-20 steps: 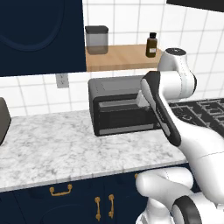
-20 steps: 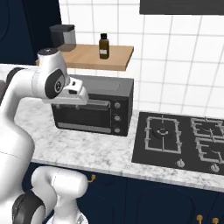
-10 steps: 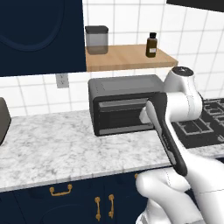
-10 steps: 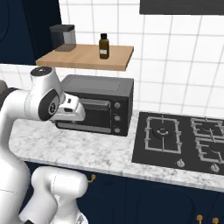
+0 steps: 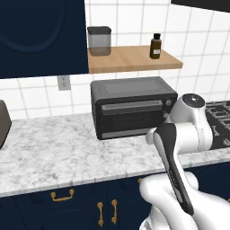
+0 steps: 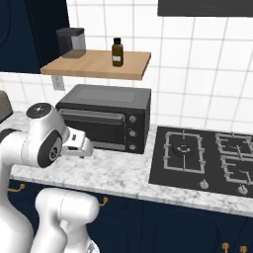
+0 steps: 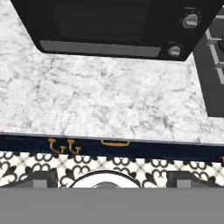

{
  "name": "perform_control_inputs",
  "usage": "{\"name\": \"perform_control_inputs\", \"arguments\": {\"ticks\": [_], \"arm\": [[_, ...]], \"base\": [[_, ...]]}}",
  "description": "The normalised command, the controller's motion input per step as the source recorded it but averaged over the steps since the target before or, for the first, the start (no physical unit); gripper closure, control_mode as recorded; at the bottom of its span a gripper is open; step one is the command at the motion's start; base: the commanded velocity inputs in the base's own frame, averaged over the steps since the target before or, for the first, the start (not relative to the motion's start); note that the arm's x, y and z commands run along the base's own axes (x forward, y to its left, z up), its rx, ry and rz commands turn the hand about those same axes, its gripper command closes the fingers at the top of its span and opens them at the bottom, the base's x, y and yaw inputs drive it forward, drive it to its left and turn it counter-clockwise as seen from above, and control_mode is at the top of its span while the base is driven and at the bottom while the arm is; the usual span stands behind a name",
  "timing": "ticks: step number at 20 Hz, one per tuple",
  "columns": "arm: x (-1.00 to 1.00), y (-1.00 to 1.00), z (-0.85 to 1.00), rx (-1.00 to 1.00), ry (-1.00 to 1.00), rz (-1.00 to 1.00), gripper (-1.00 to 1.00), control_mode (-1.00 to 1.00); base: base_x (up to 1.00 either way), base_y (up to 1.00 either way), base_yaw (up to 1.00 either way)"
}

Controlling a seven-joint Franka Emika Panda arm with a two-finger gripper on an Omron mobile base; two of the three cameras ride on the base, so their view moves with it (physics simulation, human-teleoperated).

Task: Take a straw from the drawer in front and place it inside the glass cup on the dining counter.

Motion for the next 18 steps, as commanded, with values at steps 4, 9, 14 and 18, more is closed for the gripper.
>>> {"name": "perform_control_inputs", "arguments": {"ticks": [4, 9, 14, 18], "arm": [[-0.28, 0.0, -0.22, 0.01, -0.1, -0.1, -1.0, -1.0], [-0.13, 0.0, -0.06, 0.01, -0.05, -0.07, -1.0, 1.0], [0.0, 0.0, 0.0, 0.0, 0.0, 0.0, -1.0, 1.0], [0.0, 0.0, 0.0, 0.0, 0.0, 0.0, -1.0, 1.0]], "base": [[0.0, 0.0, 0.0], [-0.2, 0.0, -0.11], [-0.41, 0.02, -0.24], [-0.37, 0.21, -0.35]]}}
